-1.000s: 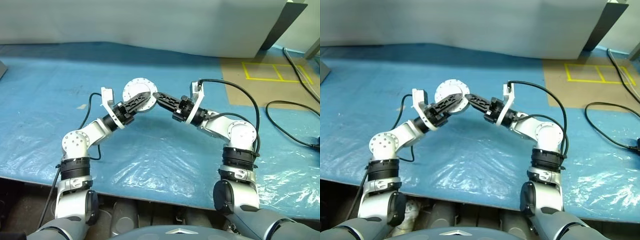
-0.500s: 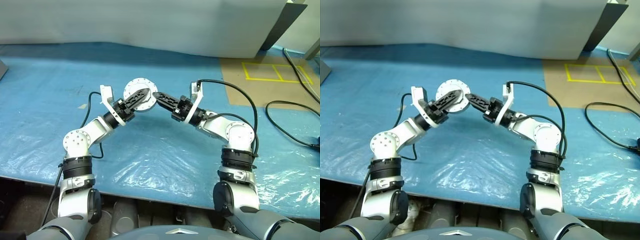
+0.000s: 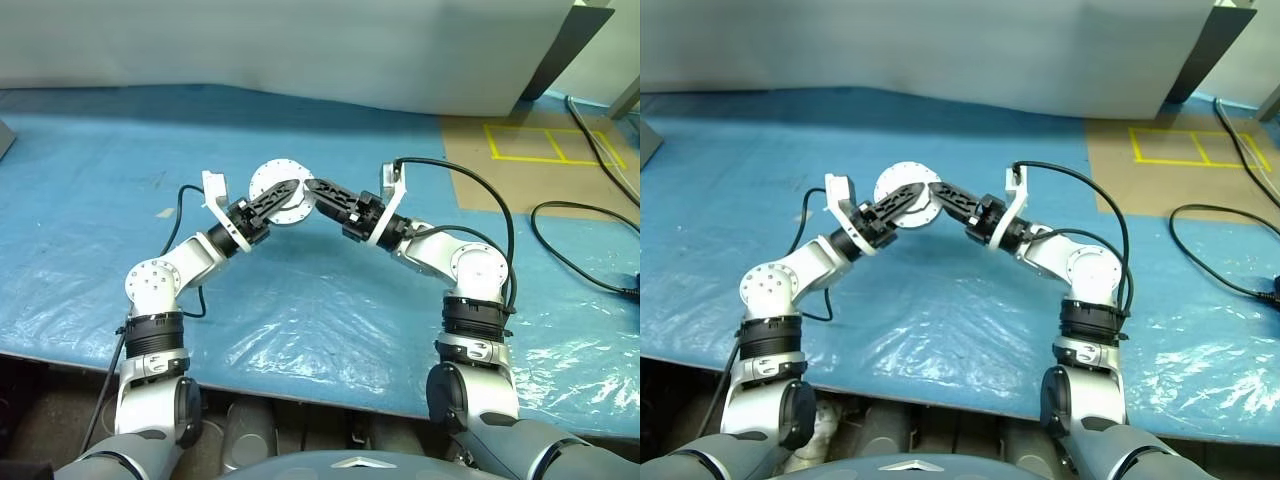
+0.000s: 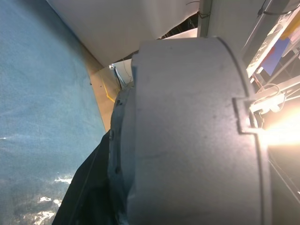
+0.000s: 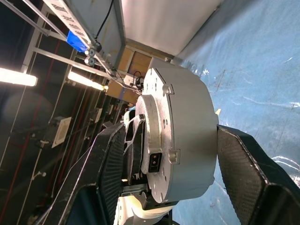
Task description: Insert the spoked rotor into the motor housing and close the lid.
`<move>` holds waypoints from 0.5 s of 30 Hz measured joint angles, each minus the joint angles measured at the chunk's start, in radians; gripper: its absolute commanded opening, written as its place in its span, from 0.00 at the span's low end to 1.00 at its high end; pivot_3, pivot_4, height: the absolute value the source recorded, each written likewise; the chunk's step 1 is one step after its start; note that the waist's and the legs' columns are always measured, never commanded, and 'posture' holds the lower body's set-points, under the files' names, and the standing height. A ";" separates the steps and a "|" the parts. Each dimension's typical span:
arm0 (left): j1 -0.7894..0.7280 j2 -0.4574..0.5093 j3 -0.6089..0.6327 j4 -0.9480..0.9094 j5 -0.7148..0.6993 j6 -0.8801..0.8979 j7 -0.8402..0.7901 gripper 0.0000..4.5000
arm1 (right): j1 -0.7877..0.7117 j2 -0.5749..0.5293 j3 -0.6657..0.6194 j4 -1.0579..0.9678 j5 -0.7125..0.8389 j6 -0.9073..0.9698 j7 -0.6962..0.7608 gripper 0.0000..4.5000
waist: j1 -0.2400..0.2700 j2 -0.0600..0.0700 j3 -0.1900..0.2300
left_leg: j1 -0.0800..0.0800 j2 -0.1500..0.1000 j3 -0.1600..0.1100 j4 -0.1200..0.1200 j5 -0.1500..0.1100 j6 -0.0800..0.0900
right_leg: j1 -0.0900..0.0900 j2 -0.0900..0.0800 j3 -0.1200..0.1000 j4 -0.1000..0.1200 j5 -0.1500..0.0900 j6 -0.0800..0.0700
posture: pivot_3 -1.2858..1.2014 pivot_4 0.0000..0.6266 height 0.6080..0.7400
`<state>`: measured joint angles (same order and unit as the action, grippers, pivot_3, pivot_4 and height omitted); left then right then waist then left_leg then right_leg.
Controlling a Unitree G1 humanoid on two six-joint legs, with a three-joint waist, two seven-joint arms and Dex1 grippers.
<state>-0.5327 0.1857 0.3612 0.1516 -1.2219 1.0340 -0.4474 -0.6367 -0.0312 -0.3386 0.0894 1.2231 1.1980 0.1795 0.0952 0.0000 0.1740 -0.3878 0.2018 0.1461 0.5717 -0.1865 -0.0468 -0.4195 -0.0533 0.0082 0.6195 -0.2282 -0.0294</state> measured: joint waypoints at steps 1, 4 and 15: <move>-0.002 0.012 0.001 0.001 0.002 -0.002 -0.001 0.53 | 0.000 0.000 0.002 0.000 0.000 0.000 -0.001 0.69 | -0.001 0.000 0.000 | 0.000 0.000 0.000 0.000 0.000 0.000 | 0.000 0.000 0.000 0.000 0.000 0.000 | 0.52 0.24 1.00; -0.021 0.087 0.035 0.046 0.023 -0.038 -0.002 0.53 | 0.000 -0.001 0.003 -0.003 0.006 -0.001 -0.002 0.69 | -0.006 0.000 0.000 | 0.001 0.000 0.000 0.000 0.000 0.000 | 0.000 0.001 0.001 0.001 0.000 0.000 | 0.52 0.24 1.00; -0.033 0.264 0.151 0.434 0.237 -0.269 -0.060 0.53 | 0.000 -0.014 0.021 0.010 0.000 -0.026 -0.001 0.69 | 0.008 -0.001 0.000 | -0.002 0.000 -0.002 0.001 0.000 0.000 | 0.001 -0.001 -0.004 -0.001 0.000 0.001 | 0.52 0.24 1.00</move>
<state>-0.5659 0.4498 0.5118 0.5853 -0.9844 0.7645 -0.5071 -0.6372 -0.0451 -0.3180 0.0994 1.2230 1.1716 0.1785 0.1027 -0.0014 0.1740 -0.3901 0.2016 0.1444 0.5722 -0.1865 -0.0469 -0.4189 -0.0546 0.0045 0.6181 -0.2284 -0.0286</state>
